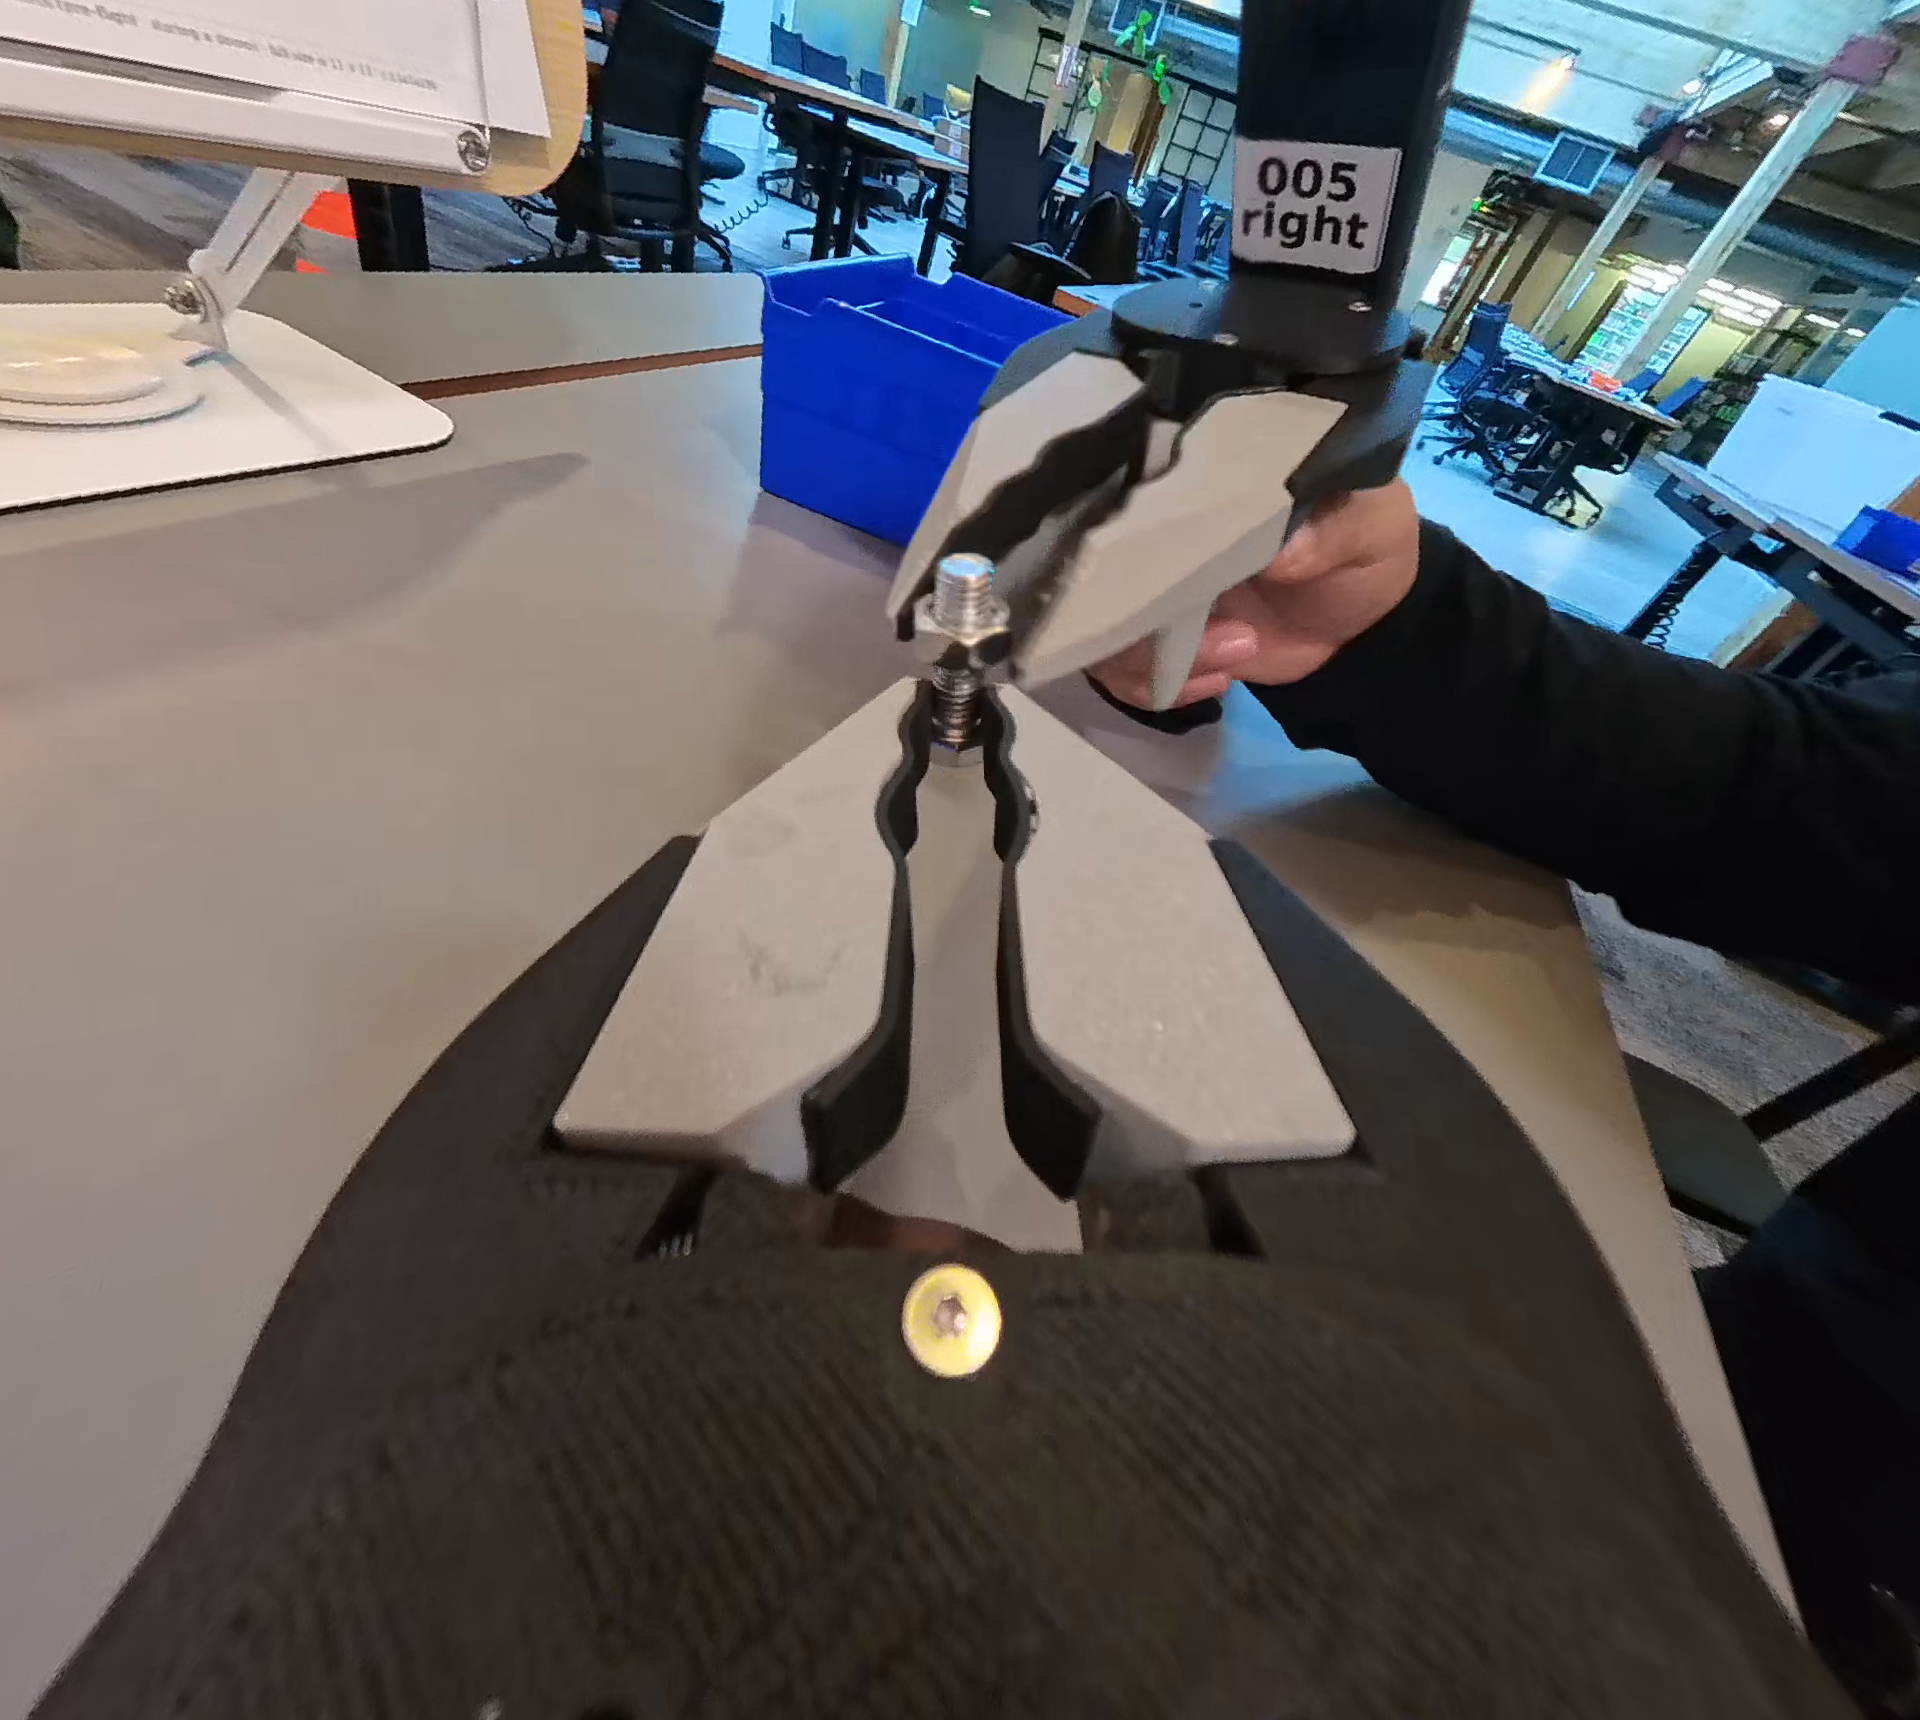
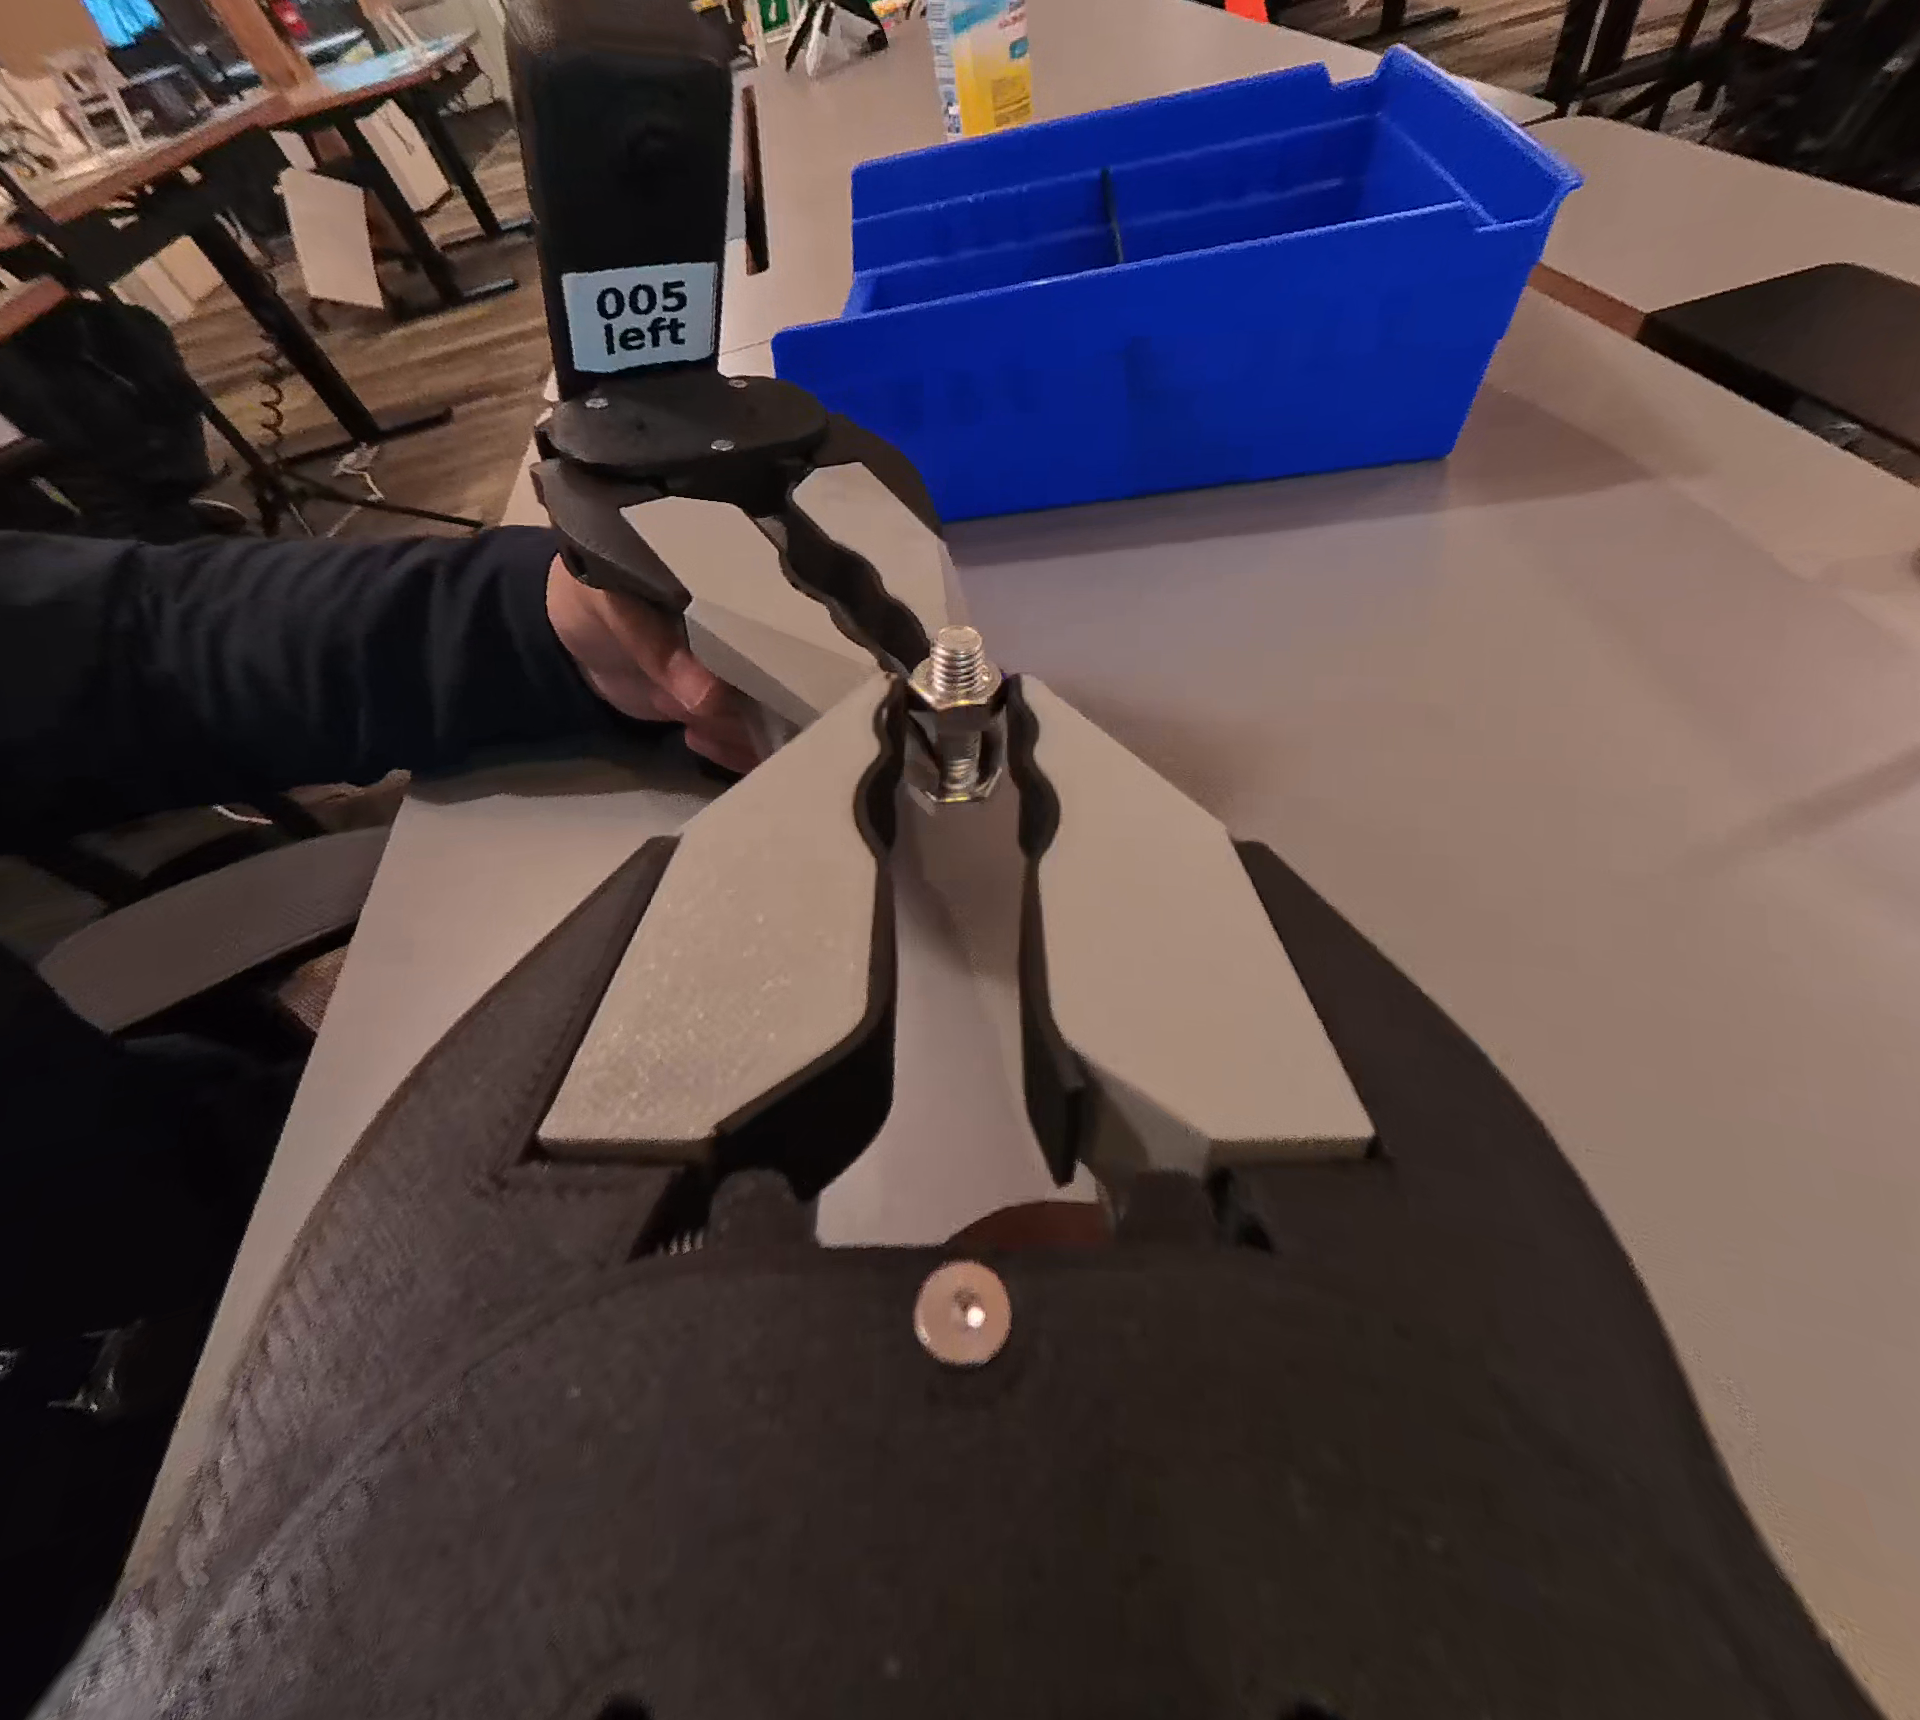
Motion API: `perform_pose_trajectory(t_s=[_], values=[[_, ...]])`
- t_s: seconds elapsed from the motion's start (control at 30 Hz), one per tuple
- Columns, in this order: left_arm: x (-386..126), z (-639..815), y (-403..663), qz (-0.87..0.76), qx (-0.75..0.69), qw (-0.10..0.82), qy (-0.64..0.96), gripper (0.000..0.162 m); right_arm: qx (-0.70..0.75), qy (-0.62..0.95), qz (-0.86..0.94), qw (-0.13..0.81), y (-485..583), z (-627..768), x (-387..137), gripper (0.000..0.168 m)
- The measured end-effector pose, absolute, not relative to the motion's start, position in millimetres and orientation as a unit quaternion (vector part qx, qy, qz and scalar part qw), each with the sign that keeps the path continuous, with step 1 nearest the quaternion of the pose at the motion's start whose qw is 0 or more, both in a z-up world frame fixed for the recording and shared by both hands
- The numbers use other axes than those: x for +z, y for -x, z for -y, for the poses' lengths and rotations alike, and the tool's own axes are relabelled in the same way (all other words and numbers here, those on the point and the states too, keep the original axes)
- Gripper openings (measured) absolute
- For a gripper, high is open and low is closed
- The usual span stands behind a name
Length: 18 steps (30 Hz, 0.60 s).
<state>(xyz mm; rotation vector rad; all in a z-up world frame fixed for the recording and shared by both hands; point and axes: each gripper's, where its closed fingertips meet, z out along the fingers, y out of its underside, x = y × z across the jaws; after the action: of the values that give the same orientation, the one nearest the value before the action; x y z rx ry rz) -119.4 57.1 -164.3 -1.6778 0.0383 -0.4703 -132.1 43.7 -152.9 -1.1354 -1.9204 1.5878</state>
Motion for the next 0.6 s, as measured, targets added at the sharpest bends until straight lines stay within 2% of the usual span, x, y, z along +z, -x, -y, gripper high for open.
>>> perform_pose_trajectory(t_s=[0.23, 0.43, 0.6], values=[[-163, -59, 128, -0.006, -0.173, 0.65, 0.74, 0.013, 0.561, 0.446, 0.667, 0.204, 139, -59, -155, 0.016], [-180, -64, 142, 0.028, -0.148, 0.622, 0.768, 0.054, 0.552, 0.504, 0.611, 0.26, 148, -96, -146, 0.016], [-186, -66, 140, 0.028, -0.145, 0.612, 0.777, 0.054, 0.528, 0.508, 0.564, 0.38, 132, -139, -99, 0.015]])
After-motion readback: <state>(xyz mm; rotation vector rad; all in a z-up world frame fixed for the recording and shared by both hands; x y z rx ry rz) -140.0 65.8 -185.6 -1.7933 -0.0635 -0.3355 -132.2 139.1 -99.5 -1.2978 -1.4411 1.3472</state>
